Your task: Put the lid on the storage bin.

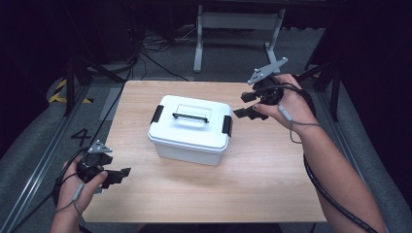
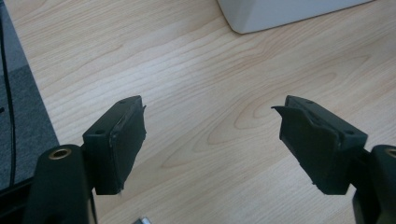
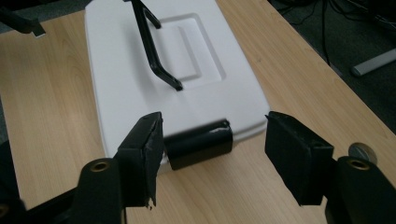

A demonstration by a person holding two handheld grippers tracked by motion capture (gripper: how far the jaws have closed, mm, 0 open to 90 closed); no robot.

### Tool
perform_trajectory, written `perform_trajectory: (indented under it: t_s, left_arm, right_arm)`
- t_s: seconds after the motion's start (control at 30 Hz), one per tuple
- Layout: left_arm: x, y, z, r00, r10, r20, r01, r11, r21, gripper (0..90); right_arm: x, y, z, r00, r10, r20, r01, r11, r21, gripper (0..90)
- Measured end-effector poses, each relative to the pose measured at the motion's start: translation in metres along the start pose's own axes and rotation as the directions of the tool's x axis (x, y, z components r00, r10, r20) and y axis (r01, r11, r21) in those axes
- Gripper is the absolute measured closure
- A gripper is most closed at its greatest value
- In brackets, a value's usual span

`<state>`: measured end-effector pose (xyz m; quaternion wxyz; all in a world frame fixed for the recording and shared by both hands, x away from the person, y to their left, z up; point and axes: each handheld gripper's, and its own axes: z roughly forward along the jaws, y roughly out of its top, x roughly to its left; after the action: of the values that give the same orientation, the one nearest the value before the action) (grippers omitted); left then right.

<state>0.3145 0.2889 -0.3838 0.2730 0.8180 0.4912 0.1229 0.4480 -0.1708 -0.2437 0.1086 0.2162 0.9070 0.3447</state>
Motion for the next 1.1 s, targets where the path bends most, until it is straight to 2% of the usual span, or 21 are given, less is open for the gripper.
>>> perform_trajectory:
  t_s: [0.23,0.37,0.43,0.57,0.77,0.93,1.03,1.07,1.1]
  left_arm:
    - [0.002,0.005,0.004,1.0000,0.004,-0.002,-0.004,1.0000,0.003,23.0]
    - [0.005,0.004,0.005,0.9993,-0.014,-0.036,0.015,0.9999,0.009,23.1]
    - [0.006,0.003,0.004,0.9987,-0.022,-0.045,0.021,0.9998,-0.006,23.1]
    - [0.006,0.002,0.003,0.9985,-0.035,-0.041,0.035,0.9993,-0.011,23.1]
    - [0.007,0.002,0.005,0.9990,-0.033,-0.031,0.033,0.9994,-0.011,23.4]
    - [0.013,-0.001,0.006,0.9965,-0.049,-0.069,0.045,0.9976,-0.052,24.3]
    - [0.016,-0.003,0.009,0.9962,-0.058,-0.064,0.054,0.9970,-0.056,24.7]
    - [0.016,-0.003,0.010,0.9959,-0.060,-0.067,0.056,0.9968,-0.057,24.8]
    - [0.016,-0.003,0.010,0.9959,-0.060,-0.067,0.056,0.9968,-0.057,24.8]
  right_arm:
    - [-0.013,-0.032,-0.019,0.9978,0.050,0.044,-0.050,0.999,-0.006,35.8]
    - [-0.019,-0.050,-0.028,0.9938,0.077,0.080,-0.077,0.997,-0.008,34.3]
    - [-0.022,-0.059,-0.030,0.9915,0.088,0.095,-0.089,0.996,-0.001,34.2]
    - [-0.026,-0.072,-0.030,0.9882,0.105,0.111,-0.107,0.994,0.009,33.9]
    - [-0.031,-0.086,-0.024,0.9861,0.121,0.114,-0.123,0.992,0.008,32.0]
    - [-0.035,-0.102,-0.018,0.9797,0.153,0.129,-0.151,0.988,-0.028,31.0]
    - [-0.037,-0.112,-0.011,0.9782,0.167,0.123,-0.163,0.986,-0.044,31.0]
    - [-0.040,-0.122,-0.002,0.9770,0.171,0.127,-0.168,0.985,-0.034,31.0]
    - [-0.040,-0.122,-0.002,0.9770,0.171,0.127,-0.168,0.985,-0.034,31.0]
